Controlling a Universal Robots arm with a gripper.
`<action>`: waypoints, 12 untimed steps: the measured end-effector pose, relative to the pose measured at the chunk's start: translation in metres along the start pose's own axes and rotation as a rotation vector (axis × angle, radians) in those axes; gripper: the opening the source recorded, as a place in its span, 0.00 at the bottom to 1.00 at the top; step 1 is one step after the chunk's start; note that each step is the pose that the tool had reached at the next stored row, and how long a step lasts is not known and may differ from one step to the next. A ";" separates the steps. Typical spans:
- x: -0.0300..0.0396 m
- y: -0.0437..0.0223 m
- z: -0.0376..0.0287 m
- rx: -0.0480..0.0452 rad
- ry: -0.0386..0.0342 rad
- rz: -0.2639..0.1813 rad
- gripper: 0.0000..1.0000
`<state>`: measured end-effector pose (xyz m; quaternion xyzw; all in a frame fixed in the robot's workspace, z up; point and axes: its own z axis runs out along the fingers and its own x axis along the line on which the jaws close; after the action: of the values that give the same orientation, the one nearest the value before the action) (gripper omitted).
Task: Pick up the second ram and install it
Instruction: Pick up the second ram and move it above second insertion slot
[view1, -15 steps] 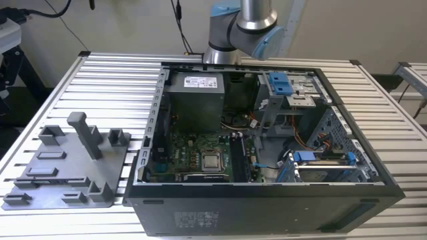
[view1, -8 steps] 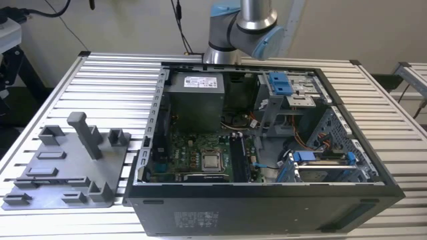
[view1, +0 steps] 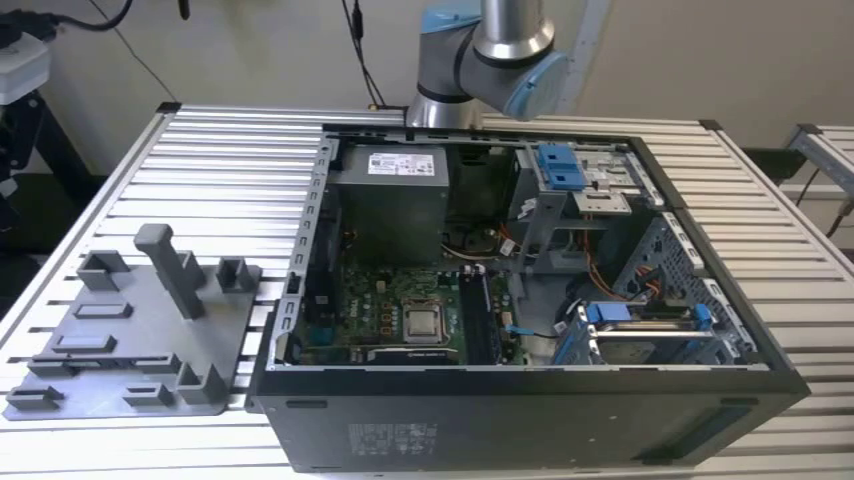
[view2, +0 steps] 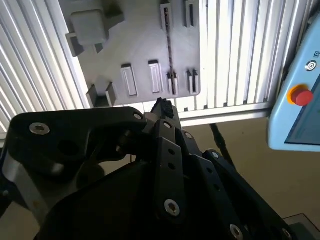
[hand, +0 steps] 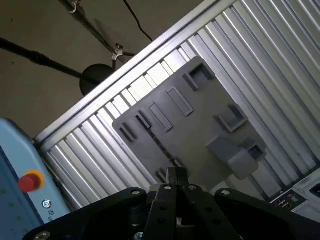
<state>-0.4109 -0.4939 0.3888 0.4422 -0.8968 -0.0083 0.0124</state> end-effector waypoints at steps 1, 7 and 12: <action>0.0000 0.0000 0.0000 0.0003 0.0006 -0.016 0.11; 0.0000 0.0000 0.0002 0.0030 0.0048 -0.118 0.11; 0.0001 0.0001 0.0008 0.0055 0.0086 -0.208 0.11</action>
<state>-0.4110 -0.4939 0.3880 0.5328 -0.8461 -0.0052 0.0141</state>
